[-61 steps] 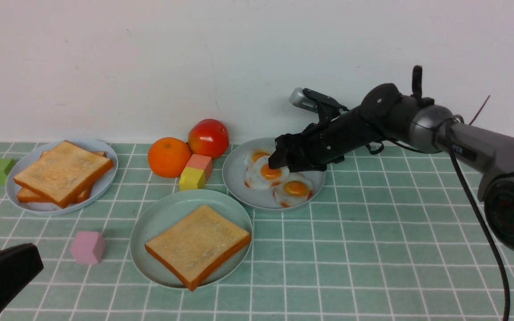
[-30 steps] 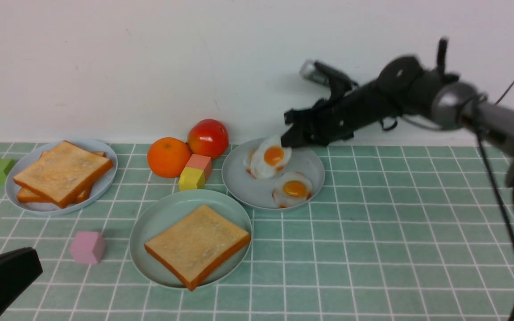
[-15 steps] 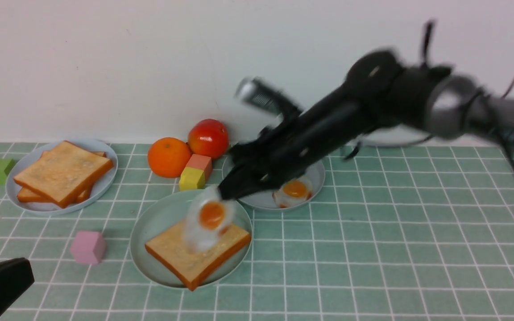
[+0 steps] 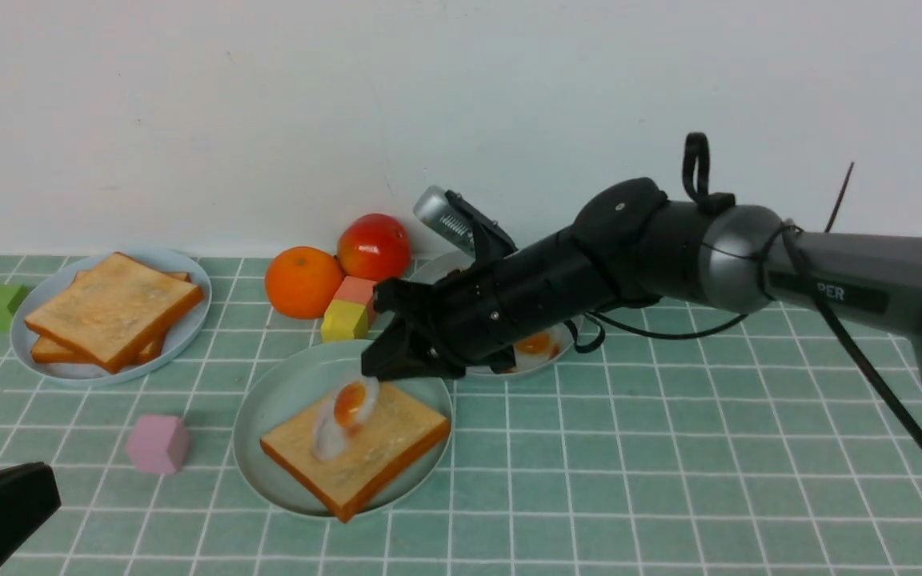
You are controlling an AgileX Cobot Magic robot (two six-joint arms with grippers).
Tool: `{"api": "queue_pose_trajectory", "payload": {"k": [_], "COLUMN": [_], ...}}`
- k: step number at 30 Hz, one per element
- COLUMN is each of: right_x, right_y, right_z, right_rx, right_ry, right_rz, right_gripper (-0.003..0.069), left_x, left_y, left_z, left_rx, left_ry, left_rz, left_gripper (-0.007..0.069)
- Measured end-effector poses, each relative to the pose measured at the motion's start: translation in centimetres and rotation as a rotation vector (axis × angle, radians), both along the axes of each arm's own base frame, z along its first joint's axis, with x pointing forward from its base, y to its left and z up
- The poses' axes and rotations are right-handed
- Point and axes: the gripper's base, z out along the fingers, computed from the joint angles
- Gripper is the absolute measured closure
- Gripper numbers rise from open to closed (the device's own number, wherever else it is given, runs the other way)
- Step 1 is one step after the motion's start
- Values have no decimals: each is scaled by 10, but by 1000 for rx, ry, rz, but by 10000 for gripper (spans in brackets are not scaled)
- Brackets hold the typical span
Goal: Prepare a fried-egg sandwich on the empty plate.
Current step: Use the right arm to place the fried egg on the slice of bread in the middle, then use the left arm to grab a slice of bread
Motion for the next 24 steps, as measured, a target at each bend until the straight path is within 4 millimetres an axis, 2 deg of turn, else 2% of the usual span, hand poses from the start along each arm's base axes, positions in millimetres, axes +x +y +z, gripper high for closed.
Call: {"api": "queue_pose_trajectory", "payload": {"k": [1,2,6,9,11,12,14,17,19,22,24], "right_x": [-1,-2,-4,-7,-10,-11,-19,-40,-54,-93,-118], "right_y": [-2,-2,-6,-9,-12,-14,-22,-40,-49,-67,-77], "right_z": [-3,-3,-8,-6,3,7,33,83,106,150,169], "right_rx": [-38,-43,-119,-127,-132,-137,-155,-226,-269,-353,-366], "right_ry": [7,7,16,27,24,17,-27,-130,-172,-258,-302], "right_rz": [14,16,45,76,108,119,165,260,310,393,401], "right_gripper": [454,454,302,259,256,263,296,393,445,556,607], "left_x": [0,0,0,0,0,0,0,3,6,23,36], "left_y": [0,0,0,0,0,0,1,0,-2,-17,-28], "left_z": [0,0,0,0,0,-1,-2,-9,-13,-25,-30], "left_rx": [0,0,0,0,3,4,12,52,74,164,226], "left_ry": [0,0,0,1,5,7,24,93,134,247,314], "left_rz": [0,0,0,0,2,3,10,29,35,25,13], "left_gripper": [627,627,622,618,617,616,614,622,632,638,638]}}
